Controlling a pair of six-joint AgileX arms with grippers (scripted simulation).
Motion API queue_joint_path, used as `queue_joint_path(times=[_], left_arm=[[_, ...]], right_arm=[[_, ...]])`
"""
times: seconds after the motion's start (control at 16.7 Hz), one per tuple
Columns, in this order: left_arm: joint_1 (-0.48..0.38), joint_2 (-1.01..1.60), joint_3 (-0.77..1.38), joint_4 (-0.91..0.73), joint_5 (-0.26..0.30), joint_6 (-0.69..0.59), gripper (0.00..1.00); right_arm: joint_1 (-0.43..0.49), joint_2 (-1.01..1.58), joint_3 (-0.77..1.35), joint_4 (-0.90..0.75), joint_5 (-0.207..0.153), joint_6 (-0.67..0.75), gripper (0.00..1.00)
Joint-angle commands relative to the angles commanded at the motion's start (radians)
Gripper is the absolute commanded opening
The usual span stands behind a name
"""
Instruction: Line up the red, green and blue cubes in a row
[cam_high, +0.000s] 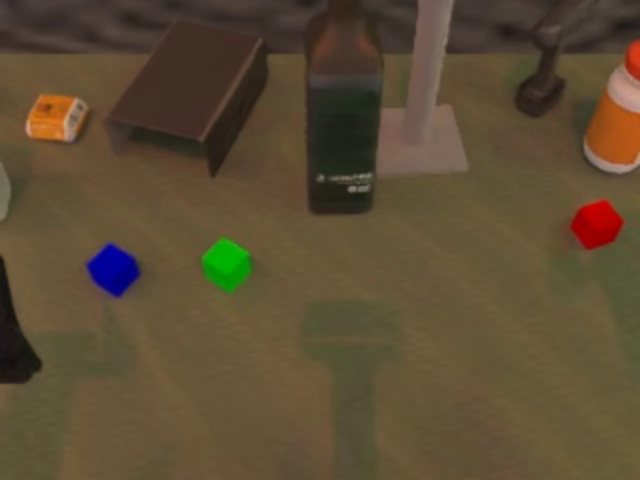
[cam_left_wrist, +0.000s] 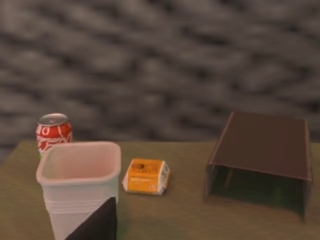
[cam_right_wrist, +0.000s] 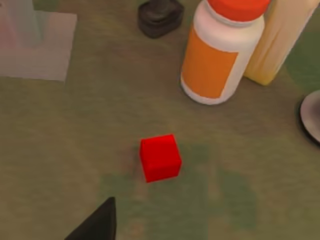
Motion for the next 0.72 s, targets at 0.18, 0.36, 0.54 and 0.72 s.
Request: queue_joint_path(times=[0.18, 0.36, 0.54, 0.72], left_arm=[[0.0, 0.0, 0.0, 0.0, 0.0, 0.0, 1.0], [0.0, 0.0, 0.0, 0.0, 0.0, 0.0, 1.0], [0.0, 0.0, 0.0, 0.0, 0.0, 0.0, 1.0], [0.0, 0.0, 0.0, 0.0, 0.0, 0.0, 1.0]], right_arm=[[0.008, 0.377, 0.271, -0.182, 0.006, -0.045, 1.0], [0.017, 0.724, 0.527, -0.352, 0.011, -0.087, 1.0], [0.024, 1.004, 0.755, -0.497, 0.013, -0.121, 1.0], [0.03, 1.207, 0.948, -0.604, 0.011, -0.146, 1.0]])
